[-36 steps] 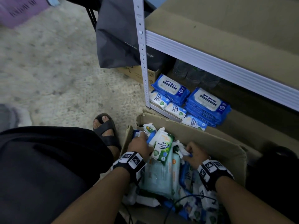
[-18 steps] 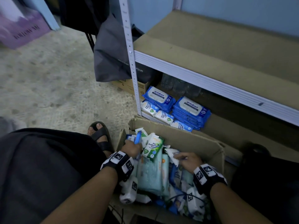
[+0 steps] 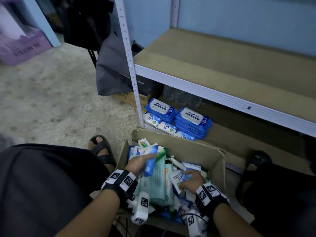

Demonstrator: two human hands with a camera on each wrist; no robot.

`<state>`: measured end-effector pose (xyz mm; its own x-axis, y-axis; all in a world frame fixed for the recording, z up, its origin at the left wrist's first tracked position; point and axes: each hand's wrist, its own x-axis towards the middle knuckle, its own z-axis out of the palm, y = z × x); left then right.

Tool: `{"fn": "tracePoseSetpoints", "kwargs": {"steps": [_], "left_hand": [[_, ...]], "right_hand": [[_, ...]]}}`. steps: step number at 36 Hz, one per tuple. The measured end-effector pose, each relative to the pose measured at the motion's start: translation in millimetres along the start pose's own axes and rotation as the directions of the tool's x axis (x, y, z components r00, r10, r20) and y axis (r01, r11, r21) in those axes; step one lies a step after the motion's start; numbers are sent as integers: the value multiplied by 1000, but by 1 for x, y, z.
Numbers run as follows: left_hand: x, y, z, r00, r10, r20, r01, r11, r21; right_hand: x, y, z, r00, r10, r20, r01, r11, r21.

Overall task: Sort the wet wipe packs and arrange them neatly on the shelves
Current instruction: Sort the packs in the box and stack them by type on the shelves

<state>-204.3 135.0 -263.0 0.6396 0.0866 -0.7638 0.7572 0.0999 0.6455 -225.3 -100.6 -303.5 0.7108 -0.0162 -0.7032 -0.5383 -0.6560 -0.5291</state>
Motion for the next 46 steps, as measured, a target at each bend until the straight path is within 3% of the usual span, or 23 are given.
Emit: {"fn": "tracePoseSetpoints", "kwargs": {"steps": [5, 7, 11, 14, 17, 21, 23, 28, 35, 40, 43, 46], "left_hand": [[-7, -7, 1, 977, 186, 102, -201, 966, 165], [-6, -9, 2, 959, 267, 89, -281, 930, 235], [-7, -10, 1, 944, 325, 55, -324, 882, 343], [-11, -3, 7, 951, 304, 64, -307, 892, 330], [-8, 6, 14, 972, 235, -24, -221, 943, 250], [-2, 12, 16, 979, 190, -71, -174, 966, 190], [-3, 16, 18, 980, 176, -96, -164, 979, 121], [4, 31, 25, 983, 178, -51, -180, 982, -54], [25, 66, 44, 970, 219, -103, -231, 966, -114], [51, 95, 55, 945, 272, -181, -269, 962, 39], [65, 113, 59, 922, 366, -130, -349, 927, 136], [84, 128, 60, 932, 343, -117, -307, 919, 246]], "right_hand": [[-7, -4, -4, 987, 79, 143, -54, 984, -167], [-4, -2, 0, 986, 74, 151, -47, 983, -176], [-5, -8, 4, 979, 101, 177, -73, 985, -157], [-3, -12, 5, 980, 100, 171, -83, 991, -100], [-1, -20, 2, 983, 121, 135, -122, 993, -2], [2, -26, -1, 986, 140, 87, -159, 947, 280], [3, -25, -2, 994, 89, 64, -106, 934, 341], [5, -30, -13, 990, -62, -126, 82, 983, 161], [4, -63, -46, 952, -246, -182, 265, 960, 90], [27, -81, -87, 893, -362, -268, 293, 919, -264], [42, -96, -116, 889, -411, -201, 302, 858, -415], [62, -104, -137, 887, -434, -156, 300, 800, -520]]}}
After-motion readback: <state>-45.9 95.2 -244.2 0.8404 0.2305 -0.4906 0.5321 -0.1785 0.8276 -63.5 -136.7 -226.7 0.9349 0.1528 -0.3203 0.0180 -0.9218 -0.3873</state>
